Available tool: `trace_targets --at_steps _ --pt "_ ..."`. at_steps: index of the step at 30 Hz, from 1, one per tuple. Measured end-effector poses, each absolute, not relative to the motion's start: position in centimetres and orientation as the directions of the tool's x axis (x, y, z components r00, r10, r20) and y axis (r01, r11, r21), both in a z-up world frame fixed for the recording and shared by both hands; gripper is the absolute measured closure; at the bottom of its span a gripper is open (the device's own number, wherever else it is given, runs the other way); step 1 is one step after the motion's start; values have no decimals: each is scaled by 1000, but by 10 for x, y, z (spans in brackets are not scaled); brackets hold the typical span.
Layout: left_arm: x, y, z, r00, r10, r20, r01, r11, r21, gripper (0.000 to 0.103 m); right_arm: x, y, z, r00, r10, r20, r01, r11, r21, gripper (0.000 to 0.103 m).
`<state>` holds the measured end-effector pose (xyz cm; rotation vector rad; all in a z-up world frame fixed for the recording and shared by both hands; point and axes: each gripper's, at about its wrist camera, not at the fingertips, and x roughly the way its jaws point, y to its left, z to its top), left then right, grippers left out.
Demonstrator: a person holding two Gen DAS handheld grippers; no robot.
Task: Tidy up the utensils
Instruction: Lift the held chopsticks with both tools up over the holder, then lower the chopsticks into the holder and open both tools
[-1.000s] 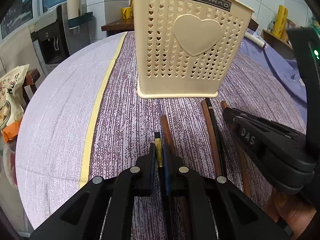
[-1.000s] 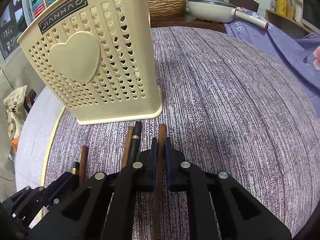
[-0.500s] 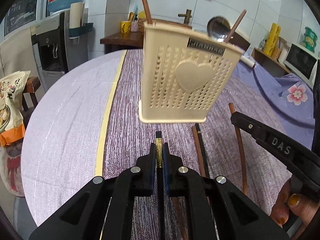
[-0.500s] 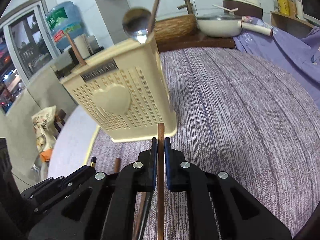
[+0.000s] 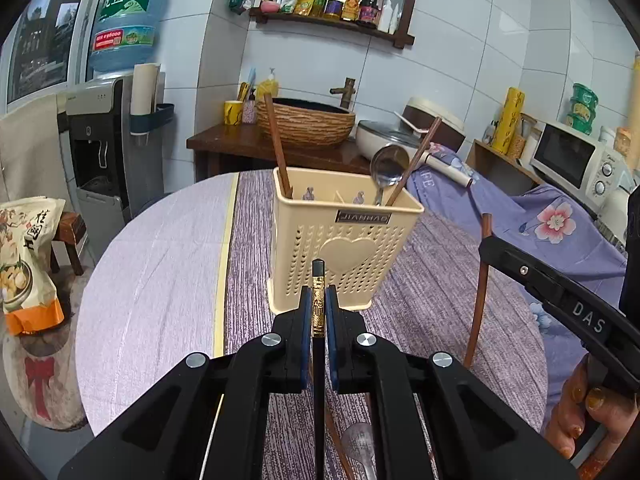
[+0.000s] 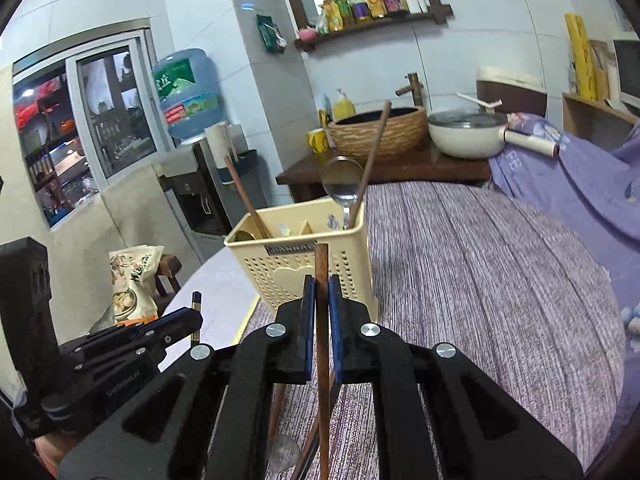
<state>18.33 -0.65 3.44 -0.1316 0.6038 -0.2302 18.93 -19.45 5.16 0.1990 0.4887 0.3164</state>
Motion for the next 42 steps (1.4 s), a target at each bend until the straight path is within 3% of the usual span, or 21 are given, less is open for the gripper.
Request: trace_targets --at_steps 34,42 --pt "174 -1 93 858 -270 -438 228 963 -147 96 188 -187 116 851 381 -361 -341 924 171 95" --pt "185 -5 138 880 -288 -378 256 957 -133 96 205 -182 154 870 382 -312 -353 924 148 95"
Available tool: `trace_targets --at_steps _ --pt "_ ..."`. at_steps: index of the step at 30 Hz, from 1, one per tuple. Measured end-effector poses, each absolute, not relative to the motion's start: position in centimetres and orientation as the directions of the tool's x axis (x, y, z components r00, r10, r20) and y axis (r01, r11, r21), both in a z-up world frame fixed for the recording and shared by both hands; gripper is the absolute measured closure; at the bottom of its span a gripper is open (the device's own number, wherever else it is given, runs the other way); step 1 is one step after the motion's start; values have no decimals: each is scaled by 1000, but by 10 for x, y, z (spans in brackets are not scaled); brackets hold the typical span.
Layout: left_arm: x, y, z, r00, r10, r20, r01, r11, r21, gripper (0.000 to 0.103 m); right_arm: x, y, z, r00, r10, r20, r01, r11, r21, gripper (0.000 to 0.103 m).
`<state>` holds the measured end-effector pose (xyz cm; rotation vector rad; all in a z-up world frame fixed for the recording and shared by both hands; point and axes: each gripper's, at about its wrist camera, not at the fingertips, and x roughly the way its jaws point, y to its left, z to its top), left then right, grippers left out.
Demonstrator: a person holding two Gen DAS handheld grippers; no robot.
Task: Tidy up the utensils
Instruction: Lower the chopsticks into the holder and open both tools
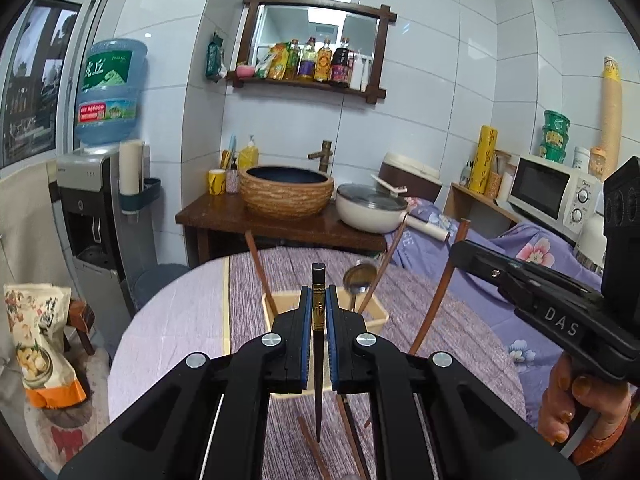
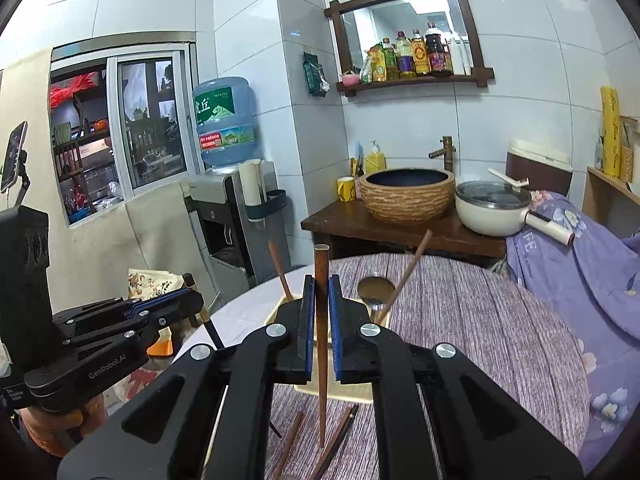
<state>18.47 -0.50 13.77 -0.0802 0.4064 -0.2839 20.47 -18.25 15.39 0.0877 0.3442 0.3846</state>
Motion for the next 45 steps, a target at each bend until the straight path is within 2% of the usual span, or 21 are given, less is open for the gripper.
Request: trace_targets --at_steps 8,13,22,31,41,45 --pt "205 -7 211 932 -259 -254 232 964 -131 96 228 -185 224 914 352 -203 -326 933 150 95" --pt "230 -16 228 948 -222 -227 196 972 -130 96 243 -182 244 942 299 -155 -281 951 127 95" --pt "270 -26 173 937 -171 -304 139 982 -127 96 276 -170 193 949 238 -209 -219 969 112 95" --pt "284 -21 124 905 -172 -390 124 982 -145 96 294 -168 139 923 240 -299 -205 968 145 95" --pt "295 -19 92 875 -167 -454 109 982 -152 96 302 -168 113 909 234 -345 -190 969 157 95" --pt "294 -20 89 883 -152 -444 106 986 -128 96 303 -169 109 908 233 -348 -189 969 157 95"
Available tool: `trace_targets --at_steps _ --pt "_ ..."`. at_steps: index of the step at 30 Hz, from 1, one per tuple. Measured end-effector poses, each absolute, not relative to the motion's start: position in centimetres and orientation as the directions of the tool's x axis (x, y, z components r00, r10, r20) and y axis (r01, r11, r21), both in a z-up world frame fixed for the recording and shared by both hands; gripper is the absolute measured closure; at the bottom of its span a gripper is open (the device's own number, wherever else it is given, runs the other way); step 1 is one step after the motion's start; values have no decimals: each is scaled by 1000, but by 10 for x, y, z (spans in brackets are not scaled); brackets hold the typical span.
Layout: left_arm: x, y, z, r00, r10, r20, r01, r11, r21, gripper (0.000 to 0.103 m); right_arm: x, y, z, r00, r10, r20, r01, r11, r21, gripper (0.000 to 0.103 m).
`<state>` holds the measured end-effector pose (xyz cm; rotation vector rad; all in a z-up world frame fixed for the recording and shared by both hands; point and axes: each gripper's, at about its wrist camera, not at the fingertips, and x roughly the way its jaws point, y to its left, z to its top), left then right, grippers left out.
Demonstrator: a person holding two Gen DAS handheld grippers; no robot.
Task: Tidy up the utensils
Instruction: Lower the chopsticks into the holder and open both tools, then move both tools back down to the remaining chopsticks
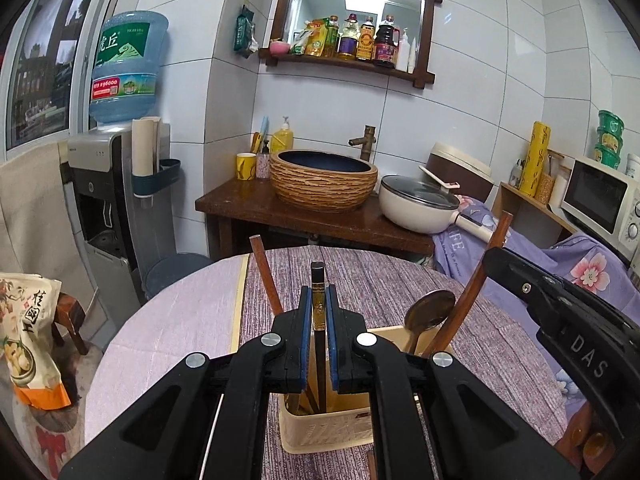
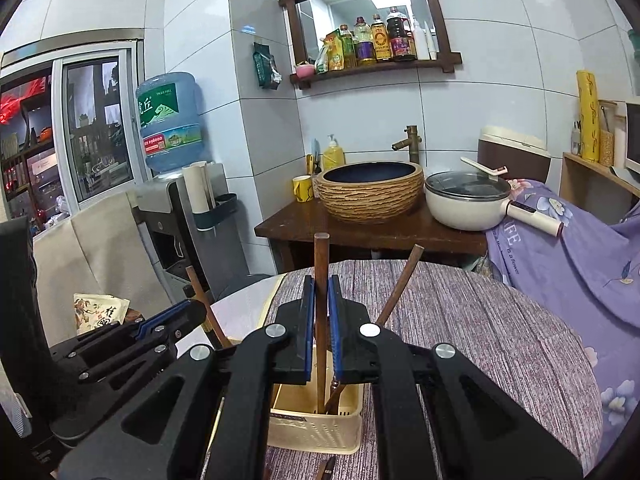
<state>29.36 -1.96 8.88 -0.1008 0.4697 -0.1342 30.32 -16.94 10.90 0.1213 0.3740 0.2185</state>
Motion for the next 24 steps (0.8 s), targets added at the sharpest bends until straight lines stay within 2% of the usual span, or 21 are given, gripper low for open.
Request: trace_targets --at_steps 1,2,3,4,5,6,7,8,10,14,17,24 --pt "293 -20 89 881 -158 -445 110 985 -131 95 303 -170 108 910 231 -345 -187 970 156 95" --pt "293 -20 90 879 -163 -448 116 984 -132 89 302 -171 107 912 225 -343 -182 971 153 95" --pt "292 -19 91 879 -164 -447 117 984 -132 72 300 -171 107 916 217 -337 -176 973 147 94" --pt "290 -18 91 884 -160 -439 112 985 -133 60 298 -172 106 920 212 -330 -175 975 140 92" --pt "287 -16 93 893 -153 -423 105 985 -133 37 296 -172 107 922 211 -324 -176 975 135 85" --pt "281 -14 96 907 -140 -397 95 987 -132 30 291 -172 107 926 212 -311 -179 975 130 79" --pt "276 -12 97 915 -132 -381 89 988 -128 30 285 -174 108 935 207 -289 -177 976 126 64" --pt "272 -11 99 919 -126 -374 88 989 -117 29 281 -174 109 941 200 -273 -173 978 120 56" --pt "264 -9 100 922 -125 -366 94 990 -101 24 268 -176 110 953 182 -244 -164 982 91 55" --pt "239 1 97 942 -83 -324 63 995 -72 6 238 -181 110 967 152 -202 -144 988 51 42" --pt "224 10 91 943 -72 -324 51 996 -73 6 223 -186 103 961 167 -220 -158 986 58 40" --pt "209 21 55 903 -71 -424 46 997 -69 6 208 -186 71 927 179 -328 -175 984 45 34"
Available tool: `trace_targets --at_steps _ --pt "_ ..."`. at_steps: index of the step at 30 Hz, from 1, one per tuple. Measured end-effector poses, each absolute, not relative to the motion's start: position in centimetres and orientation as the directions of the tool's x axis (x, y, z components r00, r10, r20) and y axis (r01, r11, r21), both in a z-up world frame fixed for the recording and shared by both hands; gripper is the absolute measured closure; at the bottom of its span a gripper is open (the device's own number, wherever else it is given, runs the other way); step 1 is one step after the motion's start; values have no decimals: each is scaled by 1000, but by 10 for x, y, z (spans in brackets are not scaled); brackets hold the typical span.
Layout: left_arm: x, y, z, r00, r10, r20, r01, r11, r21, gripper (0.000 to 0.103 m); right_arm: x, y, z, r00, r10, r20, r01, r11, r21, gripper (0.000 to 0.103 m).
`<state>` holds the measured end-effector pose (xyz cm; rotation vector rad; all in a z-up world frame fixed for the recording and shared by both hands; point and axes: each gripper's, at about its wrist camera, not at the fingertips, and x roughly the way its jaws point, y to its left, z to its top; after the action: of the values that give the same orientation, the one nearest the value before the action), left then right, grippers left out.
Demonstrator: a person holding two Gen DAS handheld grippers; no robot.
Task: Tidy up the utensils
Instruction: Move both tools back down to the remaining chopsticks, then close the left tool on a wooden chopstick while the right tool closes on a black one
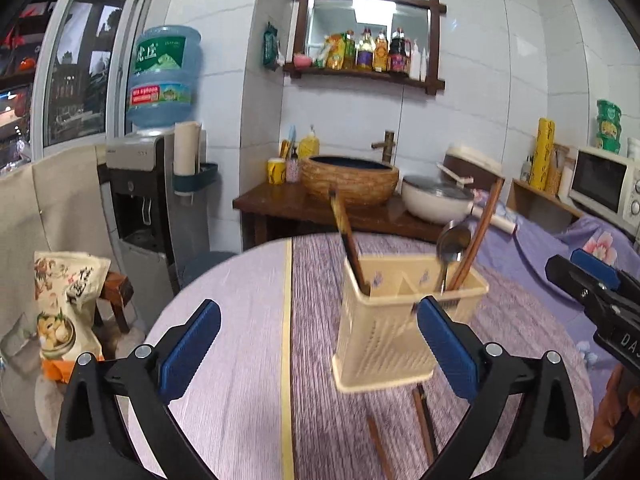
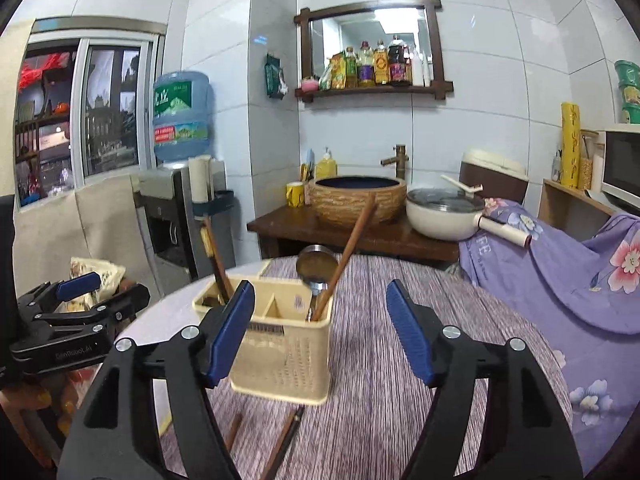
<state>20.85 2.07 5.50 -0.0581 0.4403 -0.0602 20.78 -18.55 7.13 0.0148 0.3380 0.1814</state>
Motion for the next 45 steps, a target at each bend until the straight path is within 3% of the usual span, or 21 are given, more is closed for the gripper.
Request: trace_targets --at_steps 7,13,19,26,45 --pt "210 21 -8 788 -109 -606 52 993 -110 6 214 -182 15 834 204 -514 -186 979 87 34" --pt "201 20 -42 739 -99 -666 30 993 -114 9 223 -178 -40 719 233 -655 -170 973 159 39" --pt "203 10 -58 691 -121 -713 68 992 -103 37 227 -169 -74 637 243 -732 -148 970 193 56" --pt "204 -1 -68 656 -146 -741 100 989 -107 53 232 -155 -89 598 216 -772 -140 976 165 67" --pt "208 -16 -75 620 -166 -767 145 985 -96 65 261 -141 -93 559 146 -816 -123 988 92 79"
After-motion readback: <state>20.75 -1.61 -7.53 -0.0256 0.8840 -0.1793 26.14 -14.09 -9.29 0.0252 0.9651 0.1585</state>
